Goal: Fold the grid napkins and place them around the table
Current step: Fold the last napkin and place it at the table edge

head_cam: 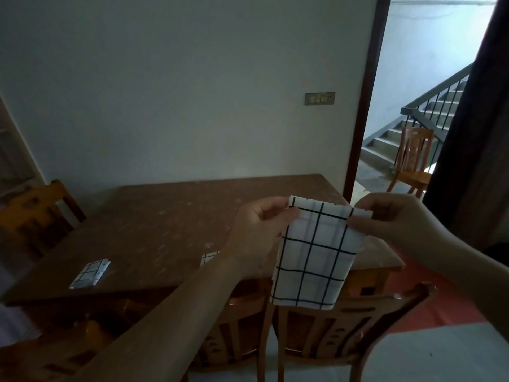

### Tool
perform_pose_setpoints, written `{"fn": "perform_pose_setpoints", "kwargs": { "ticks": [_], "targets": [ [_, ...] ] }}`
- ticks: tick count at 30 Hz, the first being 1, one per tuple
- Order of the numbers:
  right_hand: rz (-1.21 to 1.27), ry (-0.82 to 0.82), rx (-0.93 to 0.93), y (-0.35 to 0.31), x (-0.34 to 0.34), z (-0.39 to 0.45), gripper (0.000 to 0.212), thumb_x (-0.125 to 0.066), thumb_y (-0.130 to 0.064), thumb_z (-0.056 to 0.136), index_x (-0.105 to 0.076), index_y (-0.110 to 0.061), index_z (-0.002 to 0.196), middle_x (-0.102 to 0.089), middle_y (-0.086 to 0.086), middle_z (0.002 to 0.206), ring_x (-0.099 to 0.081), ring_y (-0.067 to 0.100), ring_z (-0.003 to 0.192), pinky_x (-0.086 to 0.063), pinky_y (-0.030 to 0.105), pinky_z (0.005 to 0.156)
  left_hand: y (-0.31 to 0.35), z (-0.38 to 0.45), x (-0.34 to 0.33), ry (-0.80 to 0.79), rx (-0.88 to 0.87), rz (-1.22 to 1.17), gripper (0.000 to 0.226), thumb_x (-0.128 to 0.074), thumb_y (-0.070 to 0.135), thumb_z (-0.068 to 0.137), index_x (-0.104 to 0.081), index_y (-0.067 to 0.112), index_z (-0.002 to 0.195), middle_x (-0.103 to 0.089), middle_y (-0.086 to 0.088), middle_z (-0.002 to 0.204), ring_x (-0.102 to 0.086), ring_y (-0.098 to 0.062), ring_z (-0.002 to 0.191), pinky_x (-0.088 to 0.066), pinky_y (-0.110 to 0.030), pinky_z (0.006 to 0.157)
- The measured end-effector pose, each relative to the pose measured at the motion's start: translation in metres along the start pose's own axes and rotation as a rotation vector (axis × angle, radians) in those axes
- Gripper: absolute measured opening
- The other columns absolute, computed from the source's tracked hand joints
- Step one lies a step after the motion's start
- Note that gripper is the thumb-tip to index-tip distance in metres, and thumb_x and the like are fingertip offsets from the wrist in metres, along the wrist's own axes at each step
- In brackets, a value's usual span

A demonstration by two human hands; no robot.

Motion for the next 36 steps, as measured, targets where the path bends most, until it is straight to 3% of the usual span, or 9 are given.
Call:
{"fn": "perform_pose_setpoints", "kwargs": {
  "ticks": [5, 8, 15, 19, 21, 24, 28, 32, 36],
  "targets": [
    [-0.015, 0.028, 0.017, 0.0, 0.002, -0.002, 0.01, -0.07, -0.013, 0.079, -0.076, -0.021, 0.078, -0.076, -0.008, 0.077, -0.07, 0.004, 0.069, -0.053, 0.01, 0.063, -0.001, 0.001, -0.002, -0.033, 0.008, 0.012, 0.014, -0.069, 0.013, 0.088, -0.075, 0.018, 0.099, -0.077, 0.0, 0.091, -0.073, -0.013, 0.085, -0.057, -0.022, 0.07],
    [-0.089, 0.051, 0.042, -0.004, 0.006, -0.003, 0.017, -0.071, -0.008, 0.081, -0.075, -0.025, 0.076, -0.075, -0.013, 0.076, -0.07, 0.002, 0.069, -0.052, 0.009, 0.065, 0.002, 0.001, -0.005, -0.093, -0.025, 0.082, 0.015, -0.067, 0.023, 0.091, -0.073, 0.026, 0.103, -0.077, 0.0, 0.091, -0.073, -0.014, 0.088, -0.059, -0.028, 0.076],
    [-0.12, 0.037, 0.062, -0.012, 0.009, -0.005, 0.019, -0.072, -0.007, 0.079, -0.076, -0.024, 0.071, -0.074, -0.012, 0.073, -0.069, 0.002, 0.067, -0.05, 0.007, 0.062, 0.008, 0.003, -0.006, -0.144, -0.086, 0.164, 0.008, -0.066, 0.02, 0.091, -0.072, 0.023, 0.095, -0.074, 0.006, 0.075, -0.067, -0.002, 0.067, -0.05, -0.014, 0.06],
    [-0.154, -0.016, 0.068, -0.018, 0.006, -0.004, 0.005, -0.072, -0.036, 0.07, -0.076, -0.037, 0.073, -0.074, -0.012, 0.073, -0.069, 0.005, 0.068, -0.055, 0.017, 0.064, 0.012, 0.001, -0.019, -0.343, -0.075, 0.467, 0.02, -0.063, 0.046, 0.089, -0.062, 0.035, 0.105, -0.069, 0.017, 0.083, -0.066, -0.002, 0.071, -0.05, -0.014, 0.057],
    [-0.192, -0.069, 0.079, -0.021, 0.002, -0.002, 0.019, -0.067, -0.05, 0.063, -0.076, -0.036, 0.072, -0.074, -0.012, 0.072, -0.069, 0.008, 0.067, -0.058, 0.029, 0.066, 0.021, 0.0, -0.031, -0.439, -0.162, 0.655, 0.018, -0.06, 0.049, 0.09, -0.062, 0.035, 0.102, -0.063, 0.032, 0.073, -0.06, 0.008, 0.061, -0.042, -0.008, 0.052],
    [-0.187, -0.103, 0.088, -0.024, -0.001, 0.001, 0.021, -0.066, -0.052, 0.061, -0.075, -0.036, 0.071, -0.073, -0.011, 0.072, -0.069, 0.009, 0.066, -0.057, 0.036, 0.066, 0.031, 0.003, -0.039, -0.441, -0.226, 0.728, 0.01, -0.062, 0.043, 0.091, -0.067, 0.034, 0.09, -0.067, 0.021, 0.072, -0.06, 0.007, 0.063, -0.041, -0.008, 0.057],
    [-0.137, -0.074, 0.115, -0.021, 0.003, 0.001, 0.021, -0.068, -0.052, 0.062, -0.075, -0.036, 0.074, -0.074, -0.004, 0.074, -0.07, 0.02, 0.068, -0.059, 0.047, 0.07, 0.032, 0.006, -0.031, -0.446, -0.167, 0.68, 0.012, -0.067, 0.037, 0.089, -0.075, 0.029, 0.09, -0.073, 0.013, 0.082, -0.068, -0.002, 0.074, -0.053, -0.019, 0.067],
    [-0.073, -0.083, 0.139, -0.021, -0.003, 0.001, 0.014, -0.071, -0.043, 0.062, -0.076, -0.034, 0.071, -0.072, -0.002, 0.067, -0.065, 0.023, 0.06, -0.054, 0.03, 0.059, 0.036, 0.004, -0.042, -0.509, -0.199, 0.794, 0.016, -0.067, 0.042, 0.088, -0.073, 0.028, 0.093, -0.07, 0.014, 0.082, -0.064, 0.002, 0.073, -0.047, -0.014, 0.063],
    [0.007, -0.074, 0.148, -0.024, -0.008, 0.004, 0.012, -0.07, -0.03, 0.068, -0.076, -0.022, 0.074, -0.071, -0.003, 0.066, -0.061, 0.012, 0.056, -0.048, 0.017, 0.053, 0.05, 0.001, -0.054, -0.46, -0.325, 0.737, 0.016, -0.064, 0.035, 0.092, -0.074, 0.022, 0.091, -0.063, 0.011, 0.064, -0.051, -0.001, 0.054, -0.039, -0.013, 0.053]
  ]
}}
Point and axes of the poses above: each hand's wrist, its own z-axis towards the middle knuckle, its own x-axis out of the back of the hand, y = z × x, the point moved 7 cm from there along z, towards the middle knuckle
